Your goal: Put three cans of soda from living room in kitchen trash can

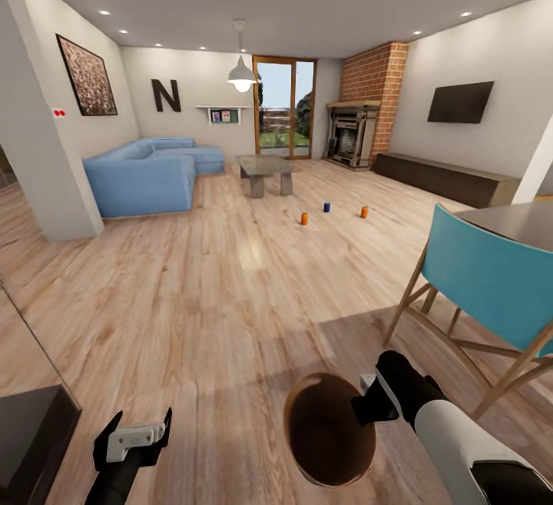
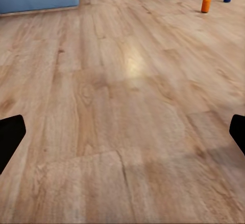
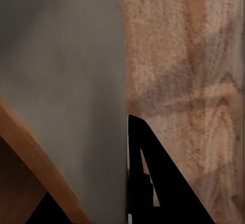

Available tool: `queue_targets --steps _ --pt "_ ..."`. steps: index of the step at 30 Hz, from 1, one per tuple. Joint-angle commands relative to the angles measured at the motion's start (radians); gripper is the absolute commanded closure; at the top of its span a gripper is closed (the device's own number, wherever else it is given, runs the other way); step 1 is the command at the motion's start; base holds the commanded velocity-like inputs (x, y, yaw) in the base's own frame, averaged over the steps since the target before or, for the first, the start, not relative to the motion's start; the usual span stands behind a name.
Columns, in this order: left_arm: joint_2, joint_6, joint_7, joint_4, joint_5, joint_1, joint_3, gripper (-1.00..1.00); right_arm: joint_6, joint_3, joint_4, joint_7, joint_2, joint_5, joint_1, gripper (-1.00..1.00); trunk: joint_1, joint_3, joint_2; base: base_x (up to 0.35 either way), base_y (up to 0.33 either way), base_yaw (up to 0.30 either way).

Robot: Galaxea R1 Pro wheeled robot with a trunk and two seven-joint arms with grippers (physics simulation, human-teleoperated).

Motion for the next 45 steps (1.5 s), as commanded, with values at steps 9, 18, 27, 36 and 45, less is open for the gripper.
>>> queue_targets --steps 9,18,27,36,45 --pt "0.000 -0.002 0.000 -0.002 0.000 0.000 0.000 -1.00 0.004 -0.002 0.000 0.005 0.001 -0.026 0.000 1.00 0.000 0.000 0.000 0.324 0.000 0.000" --pt "0.000 -0.001 0.000 -0.003 0.000 0.000 0.000 -1.00 0.004 -0.002 0.000 0.000 0.001 -0.026 0.000 1.00 0.000 0.000 0.000 0.324 0.000 0.000" --pt "0.000 0.000 0.000 -0.003 0.000 0.000 0.000 -1.00 0.004 -0.001 0.000 0.000 0.001 -0.026 0.000 1.00 0.000 0.000 0.000 0.324 0.000 0.000" --pt "0.000 -0.001 0.000 -0.004 0.000 0.000 0.000 -1.00 0.003 -0.002 0.000 0.000 0.001 -0.026 0.000 1.00 0.000 0.000 0.000 0.324 0.000 0.000" --pt "0.000 0.000 0.000 -0.004 0.000 0.000 0.000 -1.00 0.003 -0.003 0.001 0.000 0.001 -0.026 -0.001 1.00 0.000 0.000 0.000 0.324 0.000 0.000"
